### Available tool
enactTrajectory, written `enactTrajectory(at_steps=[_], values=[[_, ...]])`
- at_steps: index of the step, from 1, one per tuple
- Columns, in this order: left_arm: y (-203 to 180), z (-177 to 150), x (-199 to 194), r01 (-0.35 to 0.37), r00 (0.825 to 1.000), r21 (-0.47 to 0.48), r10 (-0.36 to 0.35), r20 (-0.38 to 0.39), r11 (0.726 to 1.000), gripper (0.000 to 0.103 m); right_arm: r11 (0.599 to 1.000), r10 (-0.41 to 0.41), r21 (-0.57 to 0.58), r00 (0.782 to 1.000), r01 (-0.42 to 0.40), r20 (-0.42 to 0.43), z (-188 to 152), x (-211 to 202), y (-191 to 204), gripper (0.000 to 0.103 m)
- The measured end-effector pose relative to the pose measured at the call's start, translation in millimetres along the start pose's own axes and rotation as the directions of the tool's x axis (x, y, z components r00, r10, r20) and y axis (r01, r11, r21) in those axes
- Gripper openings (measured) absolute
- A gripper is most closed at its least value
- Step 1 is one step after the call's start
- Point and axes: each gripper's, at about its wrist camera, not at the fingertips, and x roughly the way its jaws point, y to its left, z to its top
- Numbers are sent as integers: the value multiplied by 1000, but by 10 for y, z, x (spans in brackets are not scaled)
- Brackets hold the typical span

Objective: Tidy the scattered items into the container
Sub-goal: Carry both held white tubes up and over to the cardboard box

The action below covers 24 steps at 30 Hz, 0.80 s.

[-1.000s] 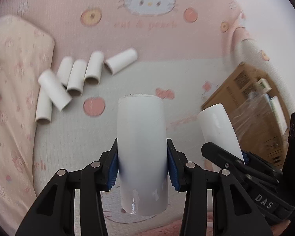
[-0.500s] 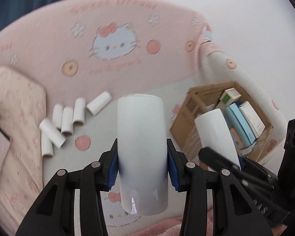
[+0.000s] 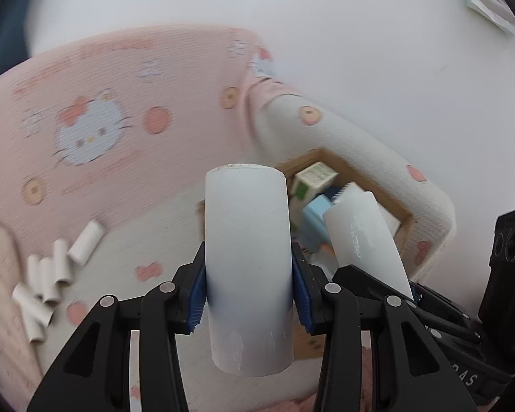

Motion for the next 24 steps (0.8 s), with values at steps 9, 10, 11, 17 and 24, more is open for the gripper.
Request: enactTrajectory(at_steps=[9, 10, 11, 17, 24], values=[[-45, 268, 544, 99, 995, 41, -97, -35, 994, 47, 989, -86, -137, 981, 63, -173, 400, 447, -302, 41], [-29, 278, 612, 96, 994, 39, -94, -47, 995, 46, 985, -105, -153, 977, 77, -185, 415, 509, -303, 41], [-9, 289, 684, 99, 994, 36, -97, -60, 994, 46, 979, -131, -177, 971, 96, -200, 431, 583, -303, 41], [106, 356, 1036, 133, 982, 40, -126, -143, 990, 47, 960, -168, -268, 928, 78, -333, 546, 968, -379, 41], [200, 441, 1323, 167, 970, 26, -159, -183, 986, 47, 939, -254, -332, 843, 96, -474, 682, 1519, -477, 41]])
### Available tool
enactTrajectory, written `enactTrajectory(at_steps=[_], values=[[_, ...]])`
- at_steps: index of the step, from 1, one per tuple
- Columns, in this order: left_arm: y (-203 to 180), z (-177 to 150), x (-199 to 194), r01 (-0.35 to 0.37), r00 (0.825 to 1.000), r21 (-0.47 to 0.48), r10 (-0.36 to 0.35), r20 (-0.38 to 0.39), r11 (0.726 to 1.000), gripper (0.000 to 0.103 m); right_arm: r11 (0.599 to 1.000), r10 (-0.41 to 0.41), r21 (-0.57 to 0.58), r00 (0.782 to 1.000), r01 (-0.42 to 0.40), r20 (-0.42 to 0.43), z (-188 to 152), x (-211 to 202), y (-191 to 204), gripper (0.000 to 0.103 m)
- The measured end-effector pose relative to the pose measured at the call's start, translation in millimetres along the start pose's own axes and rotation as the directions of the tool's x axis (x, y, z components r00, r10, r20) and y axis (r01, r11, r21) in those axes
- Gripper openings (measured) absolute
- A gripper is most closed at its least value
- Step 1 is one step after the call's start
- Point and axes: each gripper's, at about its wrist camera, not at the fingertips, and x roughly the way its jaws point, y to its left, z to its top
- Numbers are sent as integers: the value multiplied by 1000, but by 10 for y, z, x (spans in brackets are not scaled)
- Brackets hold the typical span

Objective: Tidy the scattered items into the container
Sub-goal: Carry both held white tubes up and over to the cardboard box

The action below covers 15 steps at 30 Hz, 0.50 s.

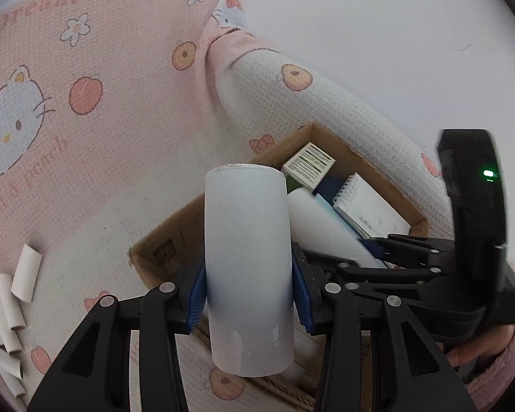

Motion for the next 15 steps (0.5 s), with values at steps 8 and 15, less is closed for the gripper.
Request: enactTrajectory(at_steps=[8, 15], values=[[202, 132, 65, 35, 999, -14, -35, 9, 999, 47, 1000, 17, -20, 963, -23, -267, 81, 666, -15, 41], [357, 244, 159, 84, 996, -75, -87, -37, 994, 47, 993, -86, -106, 921, 49, -379, 71, 1086, 53, 41]])
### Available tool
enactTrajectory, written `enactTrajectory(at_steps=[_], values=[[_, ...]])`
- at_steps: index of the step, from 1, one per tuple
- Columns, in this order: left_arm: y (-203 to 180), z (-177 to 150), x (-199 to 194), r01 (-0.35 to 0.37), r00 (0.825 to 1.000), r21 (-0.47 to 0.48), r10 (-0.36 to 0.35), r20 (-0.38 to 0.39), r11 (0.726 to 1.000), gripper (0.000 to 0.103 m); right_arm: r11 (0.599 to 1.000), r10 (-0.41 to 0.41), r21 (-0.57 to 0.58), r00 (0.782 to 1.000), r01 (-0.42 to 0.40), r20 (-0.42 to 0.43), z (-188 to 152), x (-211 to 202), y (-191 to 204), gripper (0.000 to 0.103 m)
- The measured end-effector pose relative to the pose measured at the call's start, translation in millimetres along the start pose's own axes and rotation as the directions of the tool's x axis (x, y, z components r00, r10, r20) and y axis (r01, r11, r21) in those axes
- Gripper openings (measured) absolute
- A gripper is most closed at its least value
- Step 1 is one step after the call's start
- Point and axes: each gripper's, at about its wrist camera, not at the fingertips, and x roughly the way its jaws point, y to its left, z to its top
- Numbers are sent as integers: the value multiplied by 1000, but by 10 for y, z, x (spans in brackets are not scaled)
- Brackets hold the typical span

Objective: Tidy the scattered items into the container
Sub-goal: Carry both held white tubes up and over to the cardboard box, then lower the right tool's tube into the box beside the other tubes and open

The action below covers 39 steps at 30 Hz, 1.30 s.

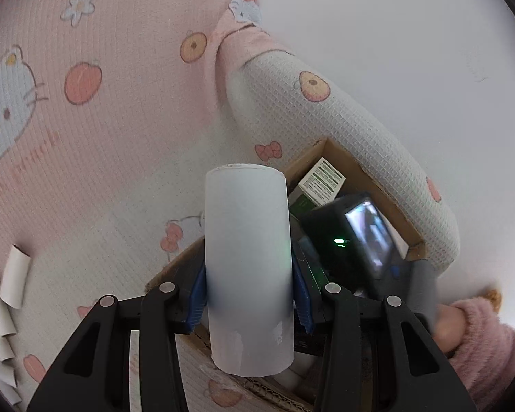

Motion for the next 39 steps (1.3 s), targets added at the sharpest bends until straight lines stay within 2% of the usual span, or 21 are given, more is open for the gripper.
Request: enactTrajectory(at_steps=[4, 11, 16, 17, 22, 28, 35, 39], values=[[31, 12, 20, -43, 999, 11, 43, -1, 999, 47, 1000, 15, -1, 1000, -15, -6, 49, 99, 0, 41], [119, -19, 93, -9, 999, -25, 7, -47, 1000, 47, 999, 50, 8, 995, -49, -91, -3, 345, -44, 42], [85, -25, 105, -10, 998, -20, 9, -57, 1000, 47, 998, 61, 21, 992, -59, -108, -23, 421, -144, 41], [75, -22, 110, -10, 998, -19, 9, -57, 1000, 47, 968, -114, -231, 990, 93, -79, -68, 348, -146, 41], [65, -24, 145, -15, 997, -17, 14, -70, 1000, 47, 963, -137, -252, 977, 93, -164, -129, 539, -203, 38], [71, -29, 148, -14, 997, -16, 13, -78, 1000, 47, 963, -172, -242, 965, 122, -197, -167, 562, -280, 37], [52, -29, 153, -16, 996, -11, 15, -87, 1000, 47, 933, -250, -320, 934, 162, -256, -277, 577, -295, 34], [29, -47, 135, -18, 996, -4, 18, -88, 1000, 47, 932, -252, -328, 927, 155, -277, -335, 563, -375, 34]])
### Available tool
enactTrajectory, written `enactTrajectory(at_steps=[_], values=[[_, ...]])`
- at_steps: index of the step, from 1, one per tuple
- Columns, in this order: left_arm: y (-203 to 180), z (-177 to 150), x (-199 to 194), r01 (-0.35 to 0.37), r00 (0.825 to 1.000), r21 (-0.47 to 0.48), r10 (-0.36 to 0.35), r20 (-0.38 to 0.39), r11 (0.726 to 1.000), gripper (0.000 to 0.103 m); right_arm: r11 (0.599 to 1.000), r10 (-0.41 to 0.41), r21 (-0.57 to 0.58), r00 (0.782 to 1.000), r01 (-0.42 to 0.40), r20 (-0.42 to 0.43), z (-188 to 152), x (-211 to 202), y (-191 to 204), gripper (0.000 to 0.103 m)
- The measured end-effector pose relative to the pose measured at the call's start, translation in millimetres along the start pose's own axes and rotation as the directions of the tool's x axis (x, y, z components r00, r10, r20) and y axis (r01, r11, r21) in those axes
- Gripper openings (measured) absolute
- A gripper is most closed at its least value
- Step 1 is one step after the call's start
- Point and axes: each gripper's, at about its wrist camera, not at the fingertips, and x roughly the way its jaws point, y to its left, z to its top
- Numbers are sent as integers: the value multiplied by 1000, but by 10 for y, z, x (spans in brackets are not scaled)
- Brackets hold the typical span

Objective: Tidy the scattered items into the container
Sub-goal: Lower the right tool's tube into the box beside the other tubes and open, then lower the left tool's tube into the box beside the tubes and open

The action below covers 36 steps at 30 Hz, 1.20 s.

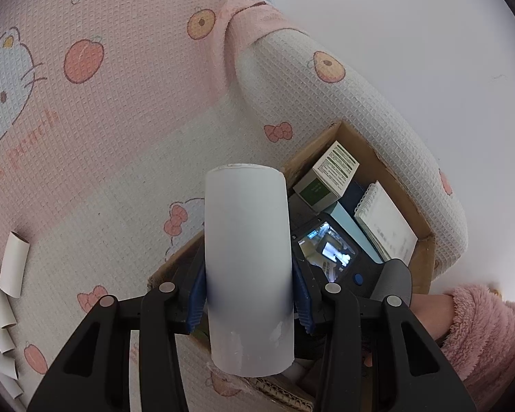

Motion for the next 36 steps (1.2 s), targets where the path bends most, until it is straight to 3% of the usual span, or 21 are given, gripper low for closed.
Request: enactTrajectory(at_steps=[4, 6, 10, 13, 15, 17, 18, 19, 20, 22, 24, 26, 27, 28, 32, 33, 36], values=[[-64, -11, -5, -45, 999, 23, 45, 6, 999, 47, 999, -37, 17, 995, 36, 95, -118, -233, -9, 35], [-101, -17, -13, -66, 998, 35, 65, 9, 997, 47, 992, -77, -87, 986, 90, 145, -177, -425, 20, 37], [-200, -30, -53, -75, 997, 53, 74, 15, 996, 47, 986, -58, -141, 976, 89, 208, -388, -711, -14, 49], [-303, -47, -86, -78, 997, 65, 78, 14, 995, 47, 970, -76, -205, 968, 127, 239, -519, -877, -115, 50], [-402, -76, -77, -91, 996, 83, 92, -3, 992, 47, 961, -57, -248, 962, 126, 266, -617, -995, -214, 50], [-509, -117, -48, -96, 995, 102, 99, -21, 990, 47, 969, 13, -239, 953, 63, 304, -726, -1118, -353, 50], [-568, -139, -22, -98, 994, 111, 102, -33, 989, 47, 955, 31, -289, 950, 63, 311, -760, -1160, -393, 43], [-610, -158, 2, -98, 994, 116, 103, -45, 988, 47, 955, 40, -291, 942, 62, 332, -566, -1233, -273, 26], [-647, -173, 43, -99, 992, 115, 107, -62, 988, 47, 953, 33, -291, 929, 81, 368, -408, -1278, 8, 20], [-694, -198, 153, -105, 987, 95, 116, -109, 990, 47, 944, 3, -300, 909, 135, 416, -479, -1322, -46, 16], [-700, -206, 285, -103, 979, 47, 109, -170, 994, 46, 911, -16, -364, 900, 193, 436, -485, -1365, -105, 15], [-666, -224, 452, -75, 967, -38, 63, -247, 996, 46, 907, -27, -359, 880, 222, 475, -544, -1412, -173, 15], [-630, -237, 542, -59, 959, -98, 29, -284, 993, 46, 883, -13, -407, 881, 232, 474, -583, -1424, -151, 15], [-601, -252, 612, -53, 952, -140, 7, -308, 989, 46, 887, -4, -405, 879, 224, 476, -584, -1440, -190, 16], [-440, -294, 923, -73, 926, -362, -72, -371, 929, 46, 910, 18, -362, 851, 204, 524, -561, -1599, -481, 16], [-402, -306, 981, -89, 923, -402, -76, -377, 911, 46, 895, 21, -385, 844, 223, 536, -599, -1612, -488, 16], [-304, -316, 1086, -168, 934, -464, -9, -356, 870, 46, 902, 12, -356, 811, 244, 585, -711, -1775, -451, 16]])
